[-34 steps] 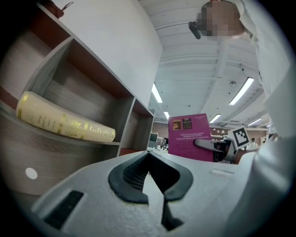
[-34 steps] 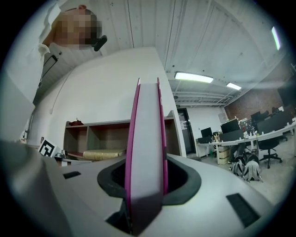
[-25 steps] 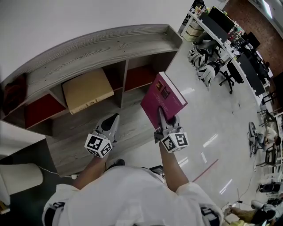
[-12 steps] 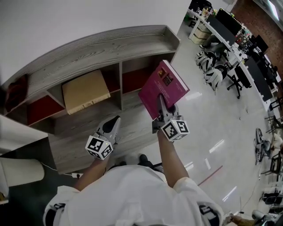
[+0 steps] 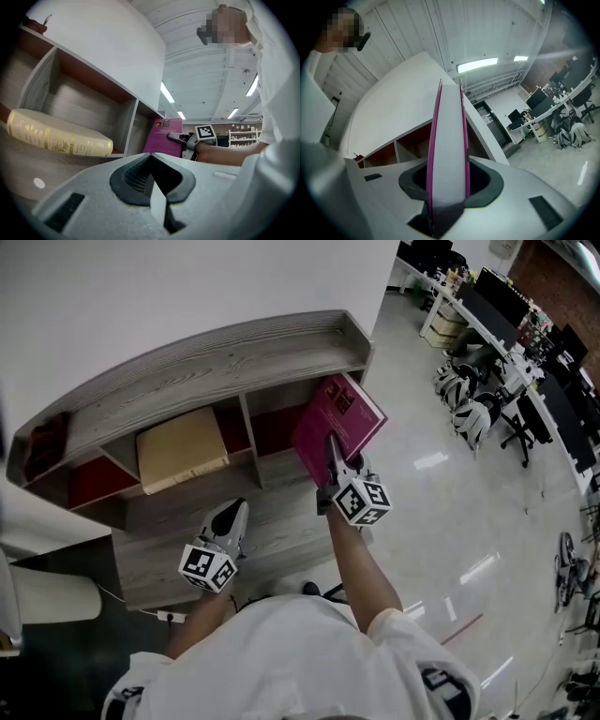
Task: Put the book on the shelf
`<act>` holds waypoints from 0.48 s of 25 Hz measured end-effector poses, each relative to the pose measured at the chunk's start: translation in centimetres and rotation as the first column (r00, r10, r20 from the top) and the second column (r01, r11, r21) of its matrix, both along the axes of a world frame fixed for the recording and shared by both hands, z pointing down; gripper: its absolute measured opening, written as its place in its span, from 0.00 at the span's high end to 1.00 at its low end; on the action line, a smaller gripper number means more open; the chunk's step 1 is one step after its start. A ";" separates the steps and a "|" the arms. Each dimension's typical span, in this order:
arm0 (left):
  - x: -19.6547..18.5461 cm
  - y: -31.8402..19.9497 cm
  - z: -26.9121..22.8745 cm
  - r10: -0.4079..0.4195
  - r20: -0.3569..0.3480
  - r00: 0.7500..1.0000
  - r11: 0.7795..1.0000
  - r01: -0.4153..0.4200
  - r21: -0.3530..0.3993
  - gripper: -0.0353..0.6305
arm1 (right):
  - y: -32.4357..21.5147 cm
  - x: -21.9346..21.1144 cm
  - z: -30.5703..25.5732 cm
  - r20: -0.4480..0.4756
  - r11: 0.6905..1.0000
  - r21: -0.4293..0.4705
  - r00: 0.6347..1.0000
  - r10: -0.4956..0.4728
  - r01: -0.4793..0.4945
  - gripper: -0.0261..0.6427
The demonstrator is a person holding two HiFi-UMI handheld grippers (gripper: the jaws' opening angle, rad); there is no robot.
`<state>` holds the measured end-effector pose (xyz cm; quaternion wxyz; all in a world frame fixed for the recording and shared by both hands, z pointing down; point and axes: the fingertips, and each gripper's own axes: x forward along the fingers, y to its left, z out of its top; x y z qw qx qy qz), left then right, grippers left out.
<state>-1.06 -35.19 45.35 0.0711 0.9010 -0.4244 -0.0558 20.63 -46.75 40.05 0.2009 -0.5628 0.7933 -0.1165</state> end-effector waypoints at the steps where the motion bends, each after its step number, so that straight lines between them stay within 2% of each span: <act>1: -0.2 -0.2 0.1 -0.013 -0.004 1.000 1.000 0.013 -0.004 0.92 | -0.5 0.0 -0.1 0.000 1.000 0.004 1.000 -0.001 0.001 0.75; 7: -1.8 -1.4 0.1 -0.099 -0.022 0.995 0.995 0.098 -0.022 0.92 | -2.9 -0.5 -0.1 -0.052 1.000 0.027 0.999 0.004 -0.003 0.75; 12: -2.5 -1.3 -0.8 -0.124 -0.029 0.992 0.992 0.124 -0.009 0.92 | -4.2 -0.3 0.3 -0.079 0.999 0.039 0.997 0.020 -0.017 0.75</act>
